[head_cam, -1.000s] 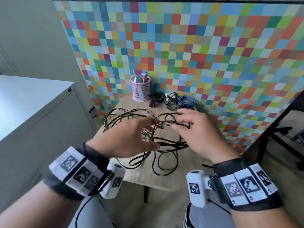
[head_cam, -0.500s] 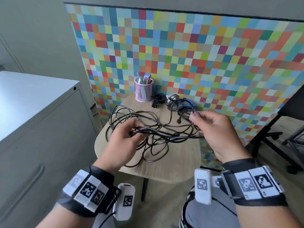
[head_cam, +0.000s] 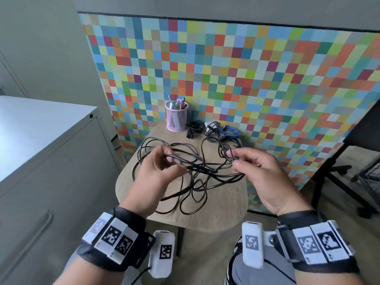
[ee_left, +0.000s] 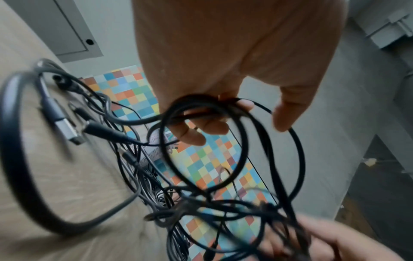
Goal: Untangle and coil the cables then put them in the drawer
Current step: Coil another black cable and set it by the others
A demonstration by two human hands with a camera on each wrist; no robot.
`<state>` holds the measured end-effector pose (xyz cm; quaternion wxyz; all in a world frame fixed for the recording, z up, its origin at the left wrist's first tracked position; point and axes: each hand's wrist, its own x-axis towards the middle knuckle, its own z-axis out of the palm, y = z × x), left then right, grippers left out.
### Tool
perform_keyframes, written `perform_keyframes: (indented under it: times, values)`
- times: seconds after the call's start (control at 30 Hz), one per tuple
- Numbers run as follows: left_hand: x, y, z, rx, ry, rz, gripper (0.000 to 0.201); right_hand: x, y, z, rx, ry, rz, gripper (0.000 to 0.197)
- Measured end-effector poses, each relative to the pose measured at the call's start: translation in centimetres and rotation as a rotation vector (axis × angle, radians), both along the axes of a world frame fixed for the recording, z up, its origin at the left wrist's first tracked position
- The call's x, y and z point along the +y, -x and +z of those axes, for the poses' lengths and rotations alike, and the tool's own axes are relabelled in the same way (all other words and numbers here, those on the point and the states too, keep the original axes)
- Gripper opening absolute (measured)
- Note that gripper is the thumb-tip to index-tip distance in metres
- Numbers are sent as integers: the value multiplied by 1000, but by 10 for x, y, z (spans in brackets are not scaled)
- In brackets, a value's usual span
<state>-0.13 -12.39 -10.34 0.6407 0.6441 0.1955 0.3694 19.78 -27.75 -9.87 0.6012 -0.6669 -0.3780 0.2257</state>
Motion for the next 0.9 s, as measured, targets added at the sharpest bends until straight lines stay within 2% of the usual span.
perform_keyframes:
  times: [0.07, 0.17, 0.23, 0.27, 0.33, 0.4, 0.47, 0.53, 0.63, 0.67, 0.7, 0.73, 0.77, 0.8, 0.83, 0.9]
  values:
    - [3, 3, -1, -42, 67, -18, 28, -5, -10, -2, -49, 71, -5, 27]
    - [7, 5, -2, -28, 76, 34, 13, -12, -24, -9, -261, 305, -10, 29]
    - [7, 5, 0, -31, 64, 4, 10, -13, -22, -10, -285, 407, -31, 32]
    - [5, 5, 1, -27, 44, -22, 9, -12, -20, -12, -279, 422, -38, 30]
    - [2, 5, 3, 39, -55, -46, 5, -7, -18, -15, -299, 390, -84, 15]
    - [-2, 6, 0, 132, -149, -47, 13, -3, -15, -14, -340, 330, -150, 10]
    - [-5, 6, -9, 221, -178, -51, 23, 1, -15, -11, -315, 301, -142, 15]
    - [-9, 7, -21, 343, -282, -33, 25, 4, -10, -4, -194, 295, -43, 22]
    - [-19, 8, -33, 445, -453, -50, 27, 2, 1, 1, -10, 250, 71, 48]
    - [-23, 8, -35, 461, -491, -77, 27, 2, 6, 1, -24, 274, 94, 55]
    - [-27, 8, -36, 479, -516, -97, 28, 4, 9, -2, -112, 345, 83, 60]
    - [-30, 8, -38, 498, -532, -105, 28, 5, 13, -4, -213, 422, 62, 60]
    - [-31, 8, -41, 511, -540, -103, 28, 8, 15, -9, -315, 470, 19, 49]
    - [-33, 8, -42, 523, -542, -97, 29, 11, 17, -12, -378, 445, -30, 30]
    - [-35, 9, -44, 535, -545, -92, 31, 13, 18, -10, -365, 371, -65, 12]
    - [-38, 10, -45, 572, -572, -83, 32, 15, 15, -1, -294, 219, -138, 15]
